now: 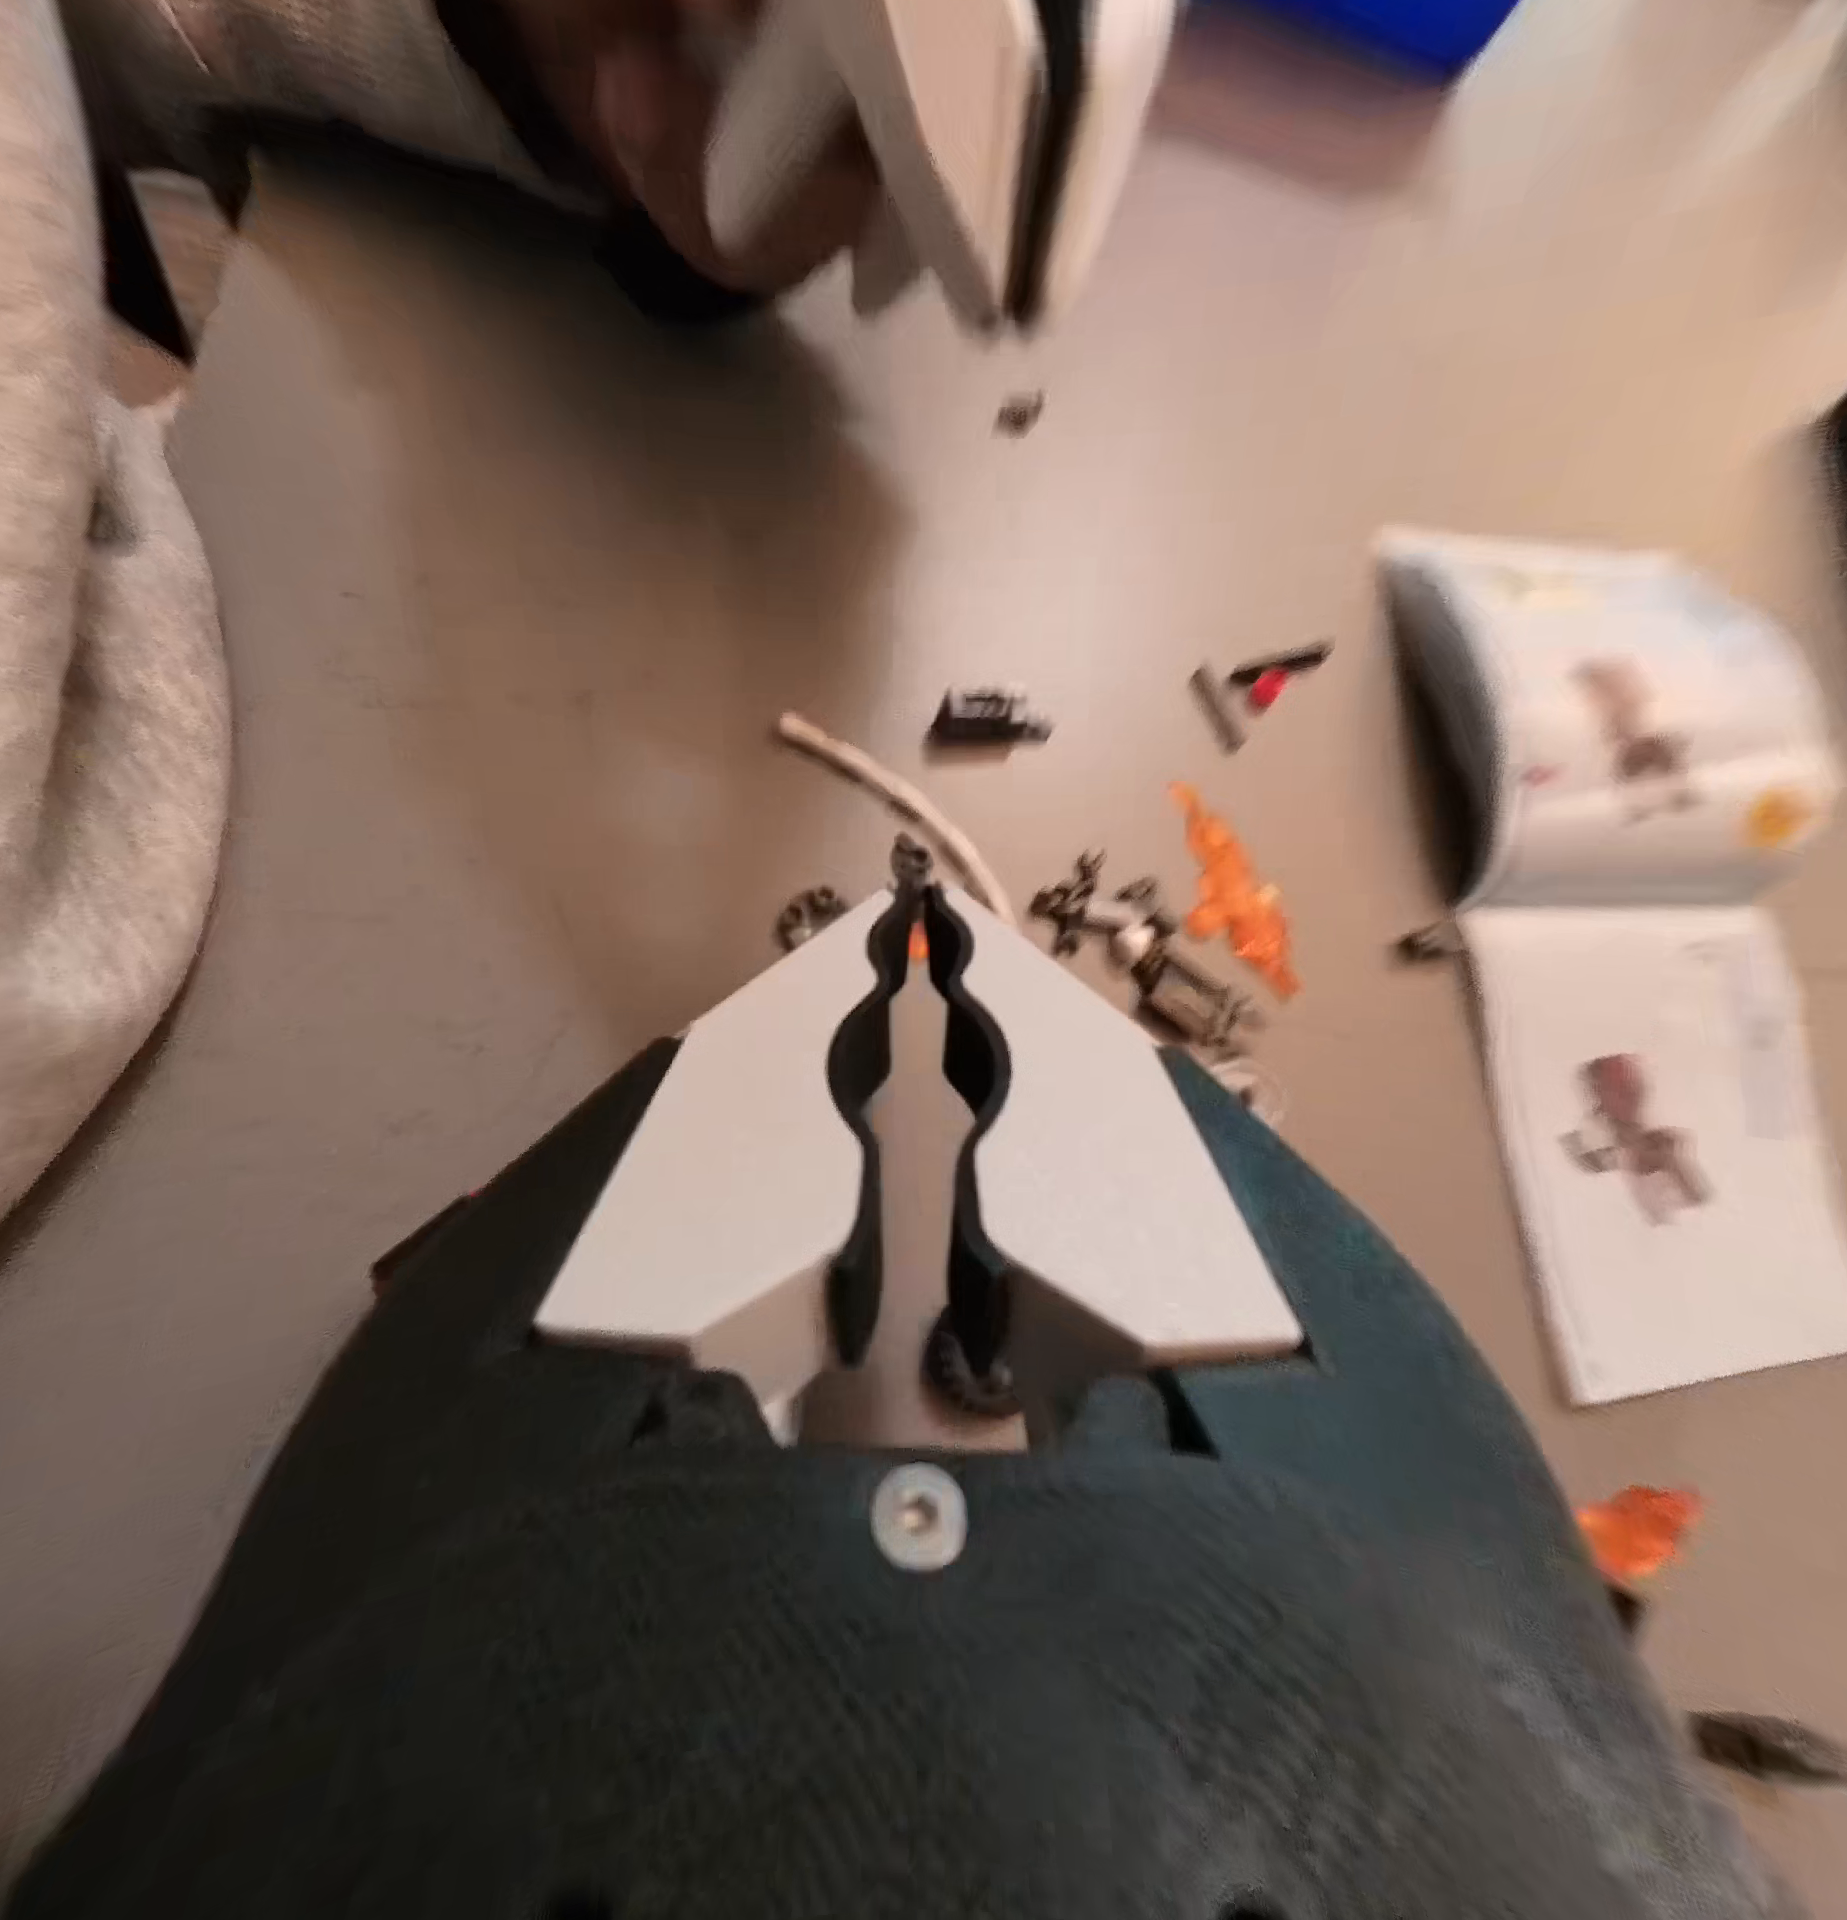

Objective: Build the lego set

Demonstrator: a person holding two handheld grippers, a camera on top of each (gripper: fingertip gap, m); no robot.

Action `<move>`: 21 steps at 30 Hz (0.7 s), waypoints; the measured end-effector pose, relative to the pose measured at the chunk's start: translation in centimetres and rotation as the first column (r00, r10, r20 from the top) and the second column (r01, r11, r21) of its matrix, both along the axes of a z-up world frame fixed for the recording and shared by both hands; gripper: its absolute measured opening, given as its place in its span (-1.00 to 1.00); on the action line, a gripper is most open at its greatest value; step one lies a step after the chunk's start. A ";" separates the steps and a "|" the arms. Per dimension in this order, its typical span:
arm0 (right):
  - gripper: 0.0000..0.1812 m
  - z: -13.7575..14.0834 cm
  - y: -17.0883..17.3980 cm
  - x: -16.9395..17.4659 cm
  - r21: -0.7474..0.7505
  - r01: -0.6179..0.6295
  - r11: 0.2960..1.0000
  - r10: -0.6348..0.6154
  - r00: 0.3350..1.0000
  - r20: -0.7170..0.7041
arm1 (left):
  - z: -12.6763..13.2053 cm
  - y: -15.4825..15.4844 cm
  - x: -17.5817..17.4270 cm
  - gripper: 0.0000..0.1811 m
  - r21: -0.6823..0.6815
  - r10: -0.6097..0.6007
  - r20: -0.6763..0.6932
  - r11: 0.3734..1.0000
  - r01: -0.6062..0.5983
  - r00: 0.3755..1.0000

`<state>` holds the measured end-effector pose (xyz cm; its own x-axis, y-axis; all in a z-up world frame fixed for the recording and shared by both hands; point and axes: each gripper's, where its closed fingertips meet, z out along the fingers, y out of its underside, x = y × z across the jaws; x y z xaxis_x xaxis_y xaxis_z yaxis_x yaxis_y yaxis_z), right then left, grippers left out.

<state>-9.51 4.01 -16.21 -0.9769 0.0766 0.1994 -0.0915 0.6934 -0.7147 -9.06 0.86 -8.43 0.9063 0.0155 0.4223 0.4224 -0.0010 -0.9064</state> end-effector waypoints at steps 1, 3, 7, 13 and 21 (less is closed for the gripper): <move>-0.99 1.3 -0.3 -0.1 -0.046 -0.018 0.999 0.014 0.996 -0.089 | -0.2 0.1 -0.1 -1.00 -0.009 0.002 0.007 1.000 -0.002 1.000; -0.99 3.9 -0.8 0.0 -0.139 -0.061 0.988 0.021 0.961 -0.277 | -0.9 0.3 -0.5 -0.96 -0.042 0.020 0.035 0.999 -0.018 0.999; -1.00 6.1 -1.1 -0.1 -0.185 -0.092 0.978 -0.005 0.884 -0.468 | -1.7 1.3 0.2 -0.74 -0.065 -0.027 0.106 0.997 0.034 0.994; -1.00 6.8 -1.8 0.4 -0.190 -0.121 0.974 -0.002 0.840 -0.542 | -1.7 2.8 1.0 -0.90 -0.051 -0.037 0.160 0.998 0.046 0.986; -0.96 6.6 -1.6 -0.2 -0.195 -0.087 0.977 -0.034 0.839 -0.543 | -2.1 2.6 0.3 -1.00 -0.090 0.017 0.118 0.996 -0.007 0.993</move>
<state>-9.72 2.40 -9.66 -0.7191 0.1502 0.6784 -0.5209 0.5296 -0.6694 -8.78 3.49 -10.51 0.8492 0.0683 0.5236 0.5277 -0.0737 -0.8462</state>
